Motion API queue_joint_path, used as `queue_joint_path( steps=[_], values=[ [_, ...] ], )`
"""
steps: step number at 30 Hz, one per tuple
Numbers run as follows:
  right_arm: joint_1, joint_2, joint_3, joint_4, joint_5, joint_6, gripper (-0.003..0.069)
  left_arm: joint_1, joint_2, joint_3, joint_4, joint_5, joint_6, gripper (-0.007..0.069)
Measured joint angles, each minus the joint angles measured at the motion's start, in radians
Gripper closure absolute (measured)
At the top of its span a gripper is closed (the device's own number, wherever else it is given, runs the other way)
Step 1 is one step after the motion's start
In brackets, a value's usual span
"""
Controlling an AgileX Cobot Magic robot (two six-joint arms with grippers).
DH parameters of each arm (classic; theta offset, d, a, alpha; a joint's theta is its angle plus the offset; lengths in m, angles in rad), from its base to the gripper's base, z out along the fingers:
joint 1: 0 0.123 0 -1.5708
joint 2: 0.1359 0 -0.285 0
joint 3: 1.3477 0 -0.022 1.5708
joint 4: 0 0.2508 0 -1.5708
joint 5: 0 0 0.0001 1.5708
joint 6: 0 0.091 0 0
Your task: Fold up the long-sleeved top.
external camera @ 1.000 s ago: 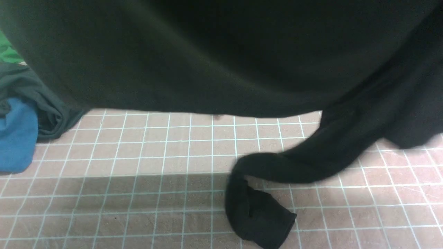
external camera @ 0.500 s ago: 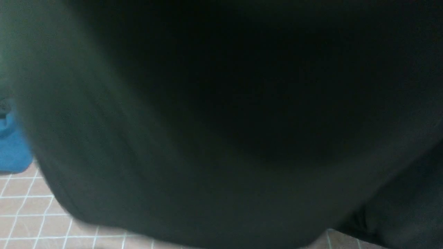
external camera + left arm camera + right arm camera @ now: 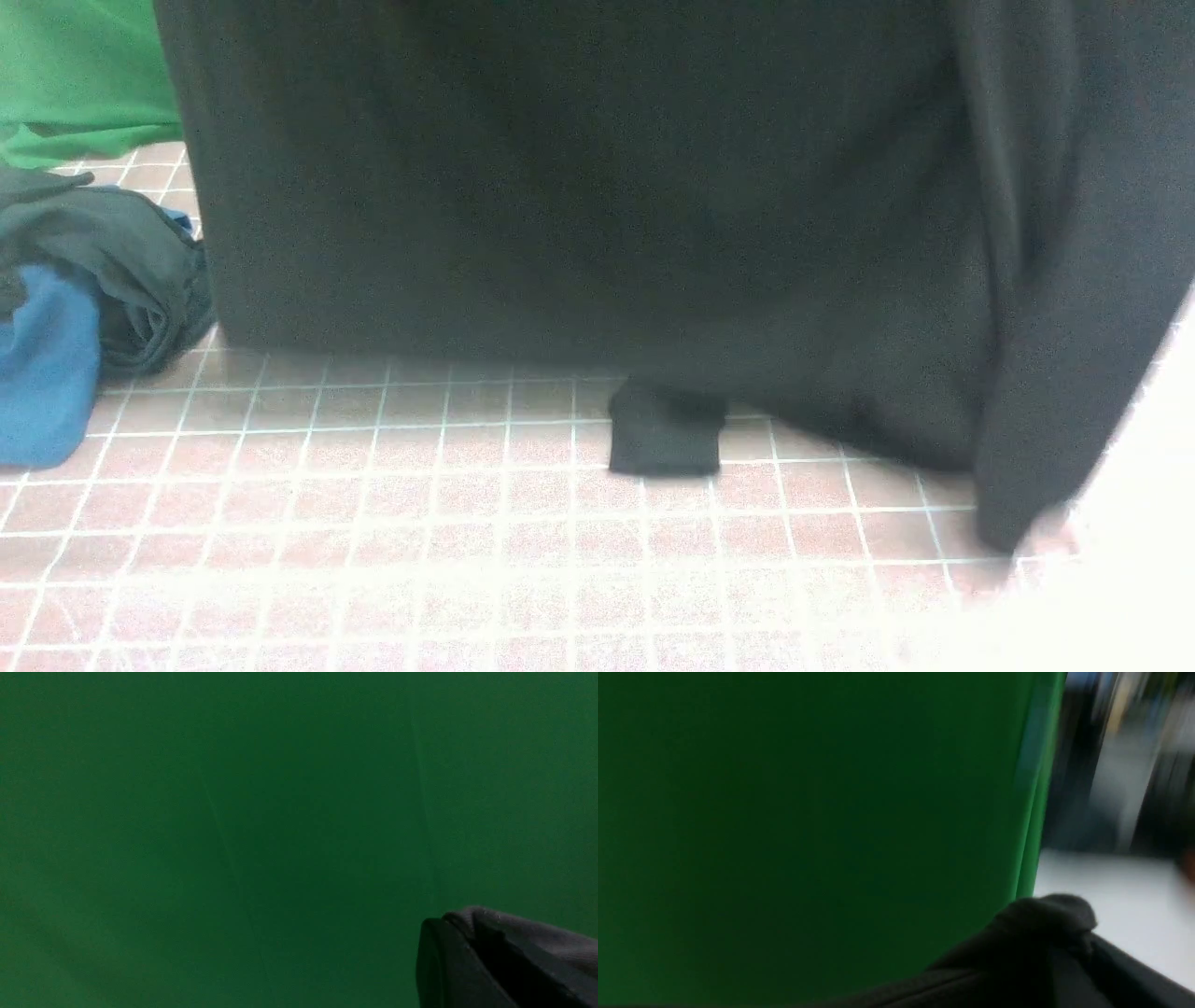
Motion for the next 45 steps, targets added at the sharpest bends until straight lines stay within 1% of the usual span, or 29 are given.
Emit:
queue_joint_path(
  steps=[2, 3, 6, 8, 10, 12, 13, 14, 17, 19, 20, 21, 22, 23, 25, 26, 28, 29, 33, 36, 39, 43, 45],
  values=[
    [0.000, 0.009, -0.174, 0.006, -0.038, 0.001, 0.0617, 0.005, 0.020, -0.175, -0.006, 0.004, 0.030, 0.0589],
    [0.000, 0.009, -0.290, 0.006, -0.054, 0.002, 0.0617, 0.002, 0.029, -0.328, -0.028, 0.030, 0.072, 0.0589],
    [0.000, -0.004, -0.521, 0.008, -0.061, 0.000, 0.0617, -0.010, 0.007, -0.555, -0.098, 0.106, 0.155, 0.0589],
    [0.000, -0.020, -0.631, 0.010, -0.037, -0.004, 0.0617, -0.015, -0.039, -0.614, -0.138, 0.176, 0.212, 0.0589],
    [0.000, -0.035, -0.676, 0.008, 0.002, -0.005, 0.0617, -0.016, -0.093, -0.608, -0.162, 0.258, 0.242, 0.0589],
    [0.000, -0.050, -0.689, -0.012, 0.119, 0.005, 0.0617, -0.016, -0.152, -0.526, -0.176, 0.342, 0.264, 0.0589],
    [0.000, -0.050, -0.683, -0.017, 0.148, 0.010, 0.0617, -0.017, -0.161, -0.502, -0.178, 0.355, 0.268, 0.0589],
    [0.000, -0.050, -0.668, -0.029, 0.225, 0.023, 0.0617, -0.019, -0.178, -0.429, -0.179, 0.385, 0.276, 0.0589],
    [0.000, -0.039, -0.531, -0.079, 0.519, 0.065, 0.0617, -0.026, -0.238, -0.131, -0.182, 0.436, 0.291, 0.0589],
    [0.000, -0.037, -0.387, -0.100, 0.677, 0.076, 0.0617, -0.026, -0.268, 0.105, -0.175, 0.468, 0.287, 0.0589],
    [0.000, -0.039, -0.388, -0.100, 0.691, 0.077, 0.0617, -0.026, -0.276, 0.129, -0.174, 0.473, 0.286, 0.0589],
    [0.000, -0.057, -0.256, -0.111, 0.767, 0.078, 0.0617, -0.026, -0.310, 0.302, -0.156, 0.500, 0.264, 0.0589],
    [0.000, -0.094, -0.081, -0.118, 0.810, 0.080, 0.0617, -0.026, -0.354, 0.472, -0.133, 0.525, 0.226, 0.0589],
    [0.000, -0.101, -0.058, -0.118, 0.819, 0.081, 0.0617, -0.026, -0.361, 0.496, -0.130, 0.528, 0.219, 0.0589],
    [0.000, -0.230, 0.257, -0.111, 0.846, 0.108, 0.0617, -0.026, -0.482, 0.819, -0.103, 0.540, 0.115, 0.0589],
    [0.000, -0.241, 0.279, -0.108, 0.846, 0.110, 0.0617, -0.026, -0.491, 0.837, -0.100, 0.538, 0.108, 0.0589],
    [0.000, -0.377, 0.514, -0.075, 0.835, 0.131, 0.0617, -0.026, -0.584, 1.007, -0.092, 0.512, 0.057, 0.0589],
    [0.000, -0.430, 0.593, -0.061, 0.822, 0.139, 0.0617, -0.026, -0.617, 1.065, -0.092, 0.506, 0.037, 0.0589],
    [0.009, -0.576, 0.745, -0.041, 0.810, 0.179, 0.0617, -0.026, -0.755, 1.190, -0.080, 0.512, 0.014, 0.0589],
    [0.034, -0.637, 0.752, -0.026, 0.830, 0.196, 0.0617, -0.026, -0.805, 1.209, -0.046, 0.538, -0.002, 0.0589],
    [0.106, -0.720, 0.742, 0.011, 0.843, 0.222, 0.0616, -0.026, -0.859, 1.211, 0.015, 0.550, -0.052, 0.0589],
    [0.171, -0.725, 0.741, 0.008, 0.849, 0.247, 0.0613, -0.026, -0.853, 1.217, 0.064, 0.542, -0.069, 0.0589],
    [0.181, -0.697, 0.753, 0.004, 0.835, 0.254, 0.0608, -0.026, -0.840, 1.222, 0.069, 0.542, -0.072, 0.0589]
  ],
)
